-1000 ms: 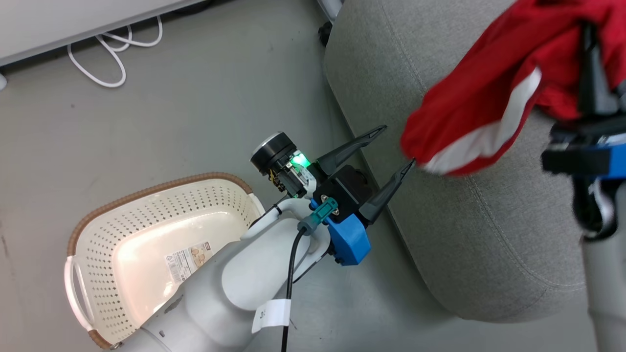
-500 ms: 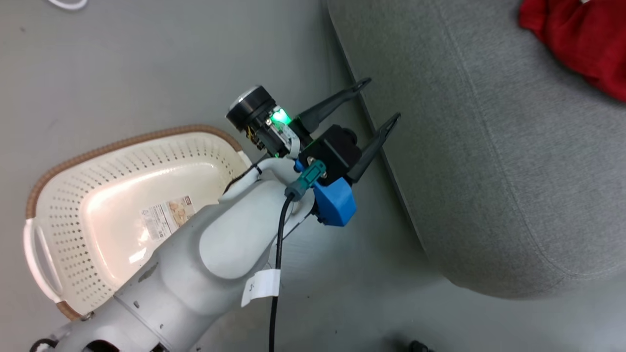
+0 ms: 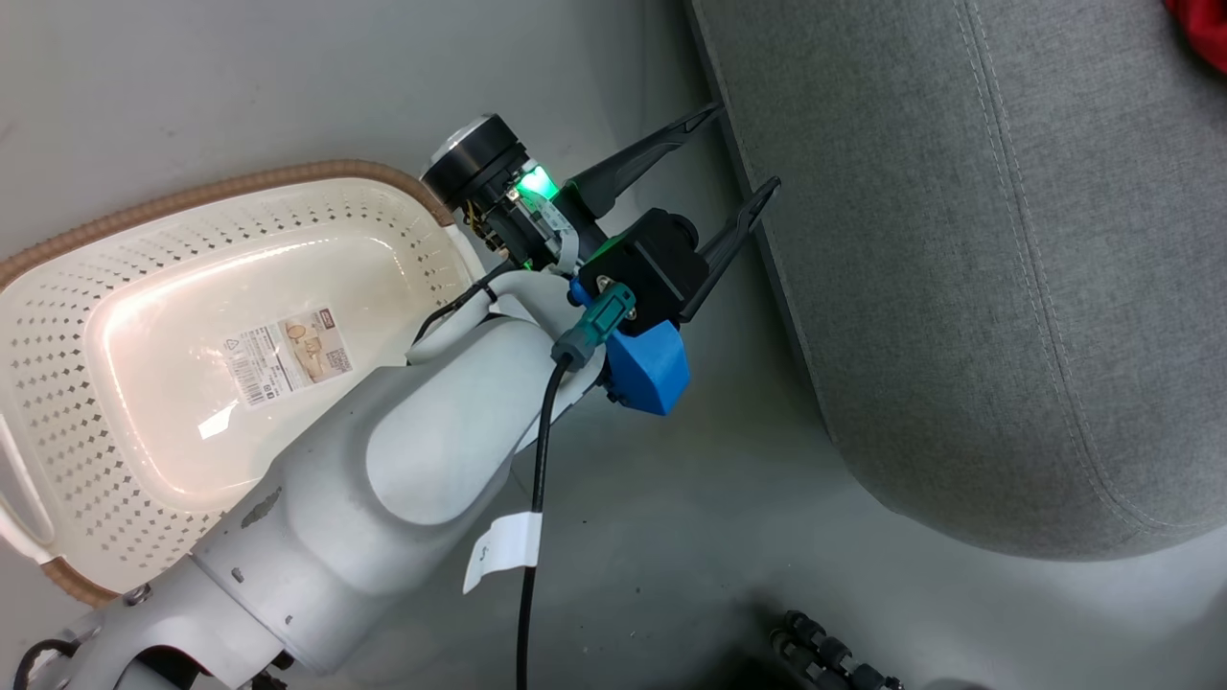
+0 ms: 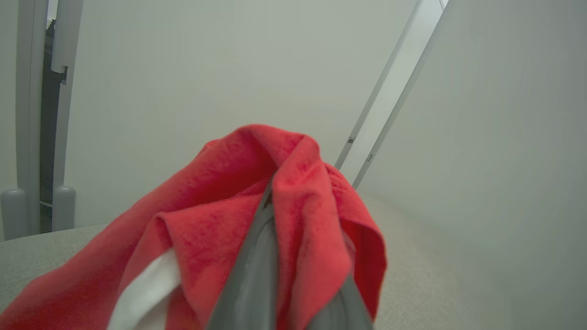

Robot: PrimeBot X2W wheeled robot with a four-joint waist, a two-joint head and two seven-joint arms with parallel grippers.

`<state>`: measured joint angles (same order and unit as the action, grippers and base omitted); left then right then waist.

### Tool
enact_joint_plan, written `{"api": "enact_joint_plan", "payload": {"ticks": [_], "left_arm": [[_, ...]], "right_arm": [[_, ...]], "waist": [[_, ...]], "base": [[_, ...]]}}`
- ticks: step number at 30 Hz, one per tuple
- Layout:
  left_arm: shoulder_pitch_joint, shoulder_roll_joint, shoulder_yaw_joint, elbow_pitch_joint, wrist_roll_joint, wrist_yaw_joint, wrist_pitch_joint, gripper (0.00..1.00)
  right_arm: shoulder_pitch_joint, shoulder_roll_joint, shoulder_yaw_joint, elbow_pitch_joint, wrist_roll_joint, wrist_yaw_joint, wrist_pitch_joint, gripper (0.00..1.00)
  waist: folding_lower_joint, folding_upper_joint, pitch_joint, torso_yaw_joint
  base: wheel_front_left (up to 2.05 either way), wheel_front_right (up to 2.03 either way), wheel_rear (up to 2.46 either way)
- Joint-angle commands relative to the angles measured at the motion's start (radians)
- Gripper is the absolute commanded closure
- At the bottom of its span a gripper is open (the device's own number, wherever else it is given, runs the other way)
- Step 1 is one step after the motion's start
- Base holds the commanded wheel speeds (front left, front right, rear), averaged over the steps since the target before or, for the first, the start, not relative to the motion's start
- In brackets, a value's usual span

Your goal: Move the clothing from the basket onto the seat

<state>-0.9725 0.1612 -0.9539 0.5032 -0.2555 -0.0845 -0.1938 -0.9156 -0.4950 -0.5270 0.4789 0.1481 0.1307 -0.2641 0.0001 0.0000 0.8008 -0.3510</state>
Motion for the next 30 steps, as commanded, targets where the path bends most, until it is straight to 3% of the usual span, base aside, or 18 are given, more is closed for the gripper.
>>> {"api": "enact_joint_plan", "payload": {"ticks": [1,15,16,17,30], "left_arm": [[-0.014,0.007,-0.003,-0.006,0.000,0.004,0.002,0.00],[-0.005,0.027,-0.014,-0.017,-0.013,0.012,0.009,0.00],[0.000,0.027,-0.015,-0.015,-0.015,0.013,0.008,0.00],[0.003,0.026,-0.017,-0.014,-0.016,0.013,0.006,0.00],[0.100,0.007,0.008,0.029,-0.076,0.038,-0.058,0.00]], "right_arm": [[0.019,0.015,-0.002,0.018,-0.006,0.000,0.000,1.00],[0.086,0.105,0.015,0.162,-0.025,0.000,-0.001,1.00],[0.093,0.109,0.010,0.168,-0.024,0.000,0.000,0.60],[0.101,0.112,0.009,0.166,-0.024,0.000,0.000,0.03],[0.364,0.188,0.023,-0.004,-0.072,0.000,-0.001,0.00]], "waist": [[-0.0001,0.0000,0.006,-0.004],[-0.0001,0.0000,0.005,-0.009],[-0.0001,0.0000,-0.002,-0.011],[-0.0001,0.0000,-0.009,-0.013],[-0.0001,0.0000,-0.226,-0.032]], "base": [[0.00,0.00,0.00],[0.00,0.00,0.00],[0.00,0.00,0.00],[0.00,0.00,0.00],[0.00,0.00,0.00]]}}
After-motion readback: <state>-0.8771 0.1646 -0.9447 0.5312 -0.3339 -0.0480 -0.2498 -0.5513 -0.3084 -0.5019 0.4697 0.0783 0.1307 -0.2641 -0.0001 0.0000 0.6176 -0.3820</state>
